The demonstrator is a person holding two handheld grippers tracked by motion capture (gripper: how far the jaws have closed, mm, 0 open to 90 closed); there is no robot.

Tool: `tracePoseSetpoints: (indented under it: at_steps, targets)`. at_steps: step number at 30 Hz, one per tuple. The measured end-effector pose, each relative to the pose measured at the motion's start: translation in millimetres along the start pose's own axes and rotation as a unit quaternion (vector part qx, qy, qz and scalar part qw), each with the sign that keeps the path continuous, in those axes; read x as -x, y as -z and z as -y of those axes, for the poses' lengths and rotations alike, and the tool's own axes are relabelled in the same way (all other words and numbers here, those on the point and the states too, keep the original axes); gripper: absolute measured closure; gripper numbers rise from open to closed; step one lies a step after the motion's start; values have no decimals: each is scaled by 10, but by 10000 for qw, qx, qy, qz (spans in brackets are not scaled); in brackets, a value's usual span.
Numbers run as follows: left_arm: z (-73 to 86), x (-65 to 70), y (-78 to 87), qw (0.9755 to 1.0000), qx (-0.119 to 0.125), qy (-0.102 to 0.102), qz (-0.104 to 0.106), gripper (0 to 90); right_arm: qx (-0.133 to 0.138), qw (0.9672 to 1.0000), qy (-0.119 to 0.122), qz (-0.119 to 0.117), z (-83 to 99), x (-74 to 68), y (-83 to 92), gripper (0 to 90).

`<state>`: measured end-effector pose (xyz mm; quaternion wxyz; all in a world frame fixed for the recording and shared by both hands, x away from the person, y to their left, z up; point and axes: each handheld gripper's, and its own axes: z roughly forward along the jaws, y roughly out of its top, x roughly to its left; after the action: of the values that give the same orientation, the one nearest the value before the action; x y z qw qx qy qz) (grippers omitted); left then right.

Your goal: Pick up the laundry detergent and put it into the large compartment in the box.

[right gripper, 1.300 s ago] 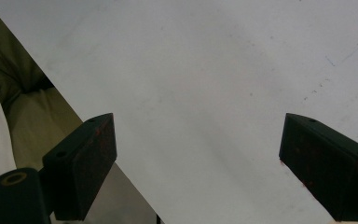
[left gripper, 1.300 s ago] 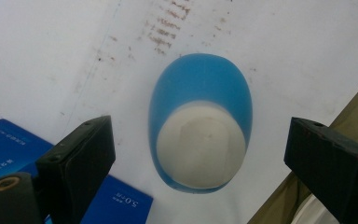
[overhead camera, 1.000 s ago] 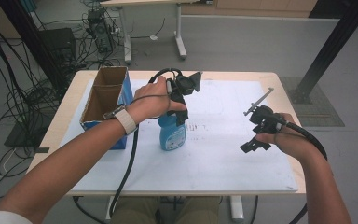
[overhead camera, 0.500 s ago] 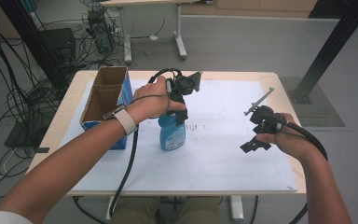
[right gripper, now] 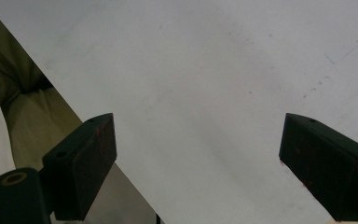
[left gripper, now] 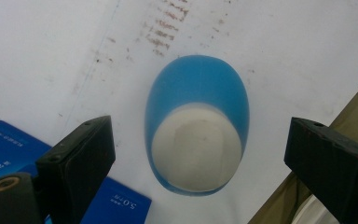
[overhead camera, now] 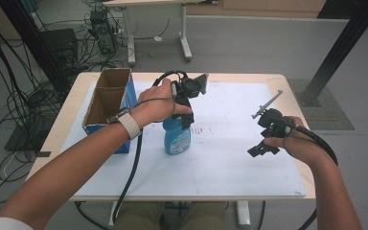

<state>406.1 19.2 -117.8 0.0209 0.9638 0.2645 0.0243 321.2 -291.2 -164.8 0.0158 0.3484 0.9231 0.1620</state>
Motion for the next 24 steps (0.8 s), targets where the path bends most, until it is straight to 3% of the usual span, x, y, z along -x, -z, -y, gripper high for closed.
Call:
tracePoseSetpoints:
  at_steps: [24]
  targets:
    - [5, -16, -8, 10000, 16, 21, 33, 93, 17, 10000, 6, -3, 5, 9, -4, 110]
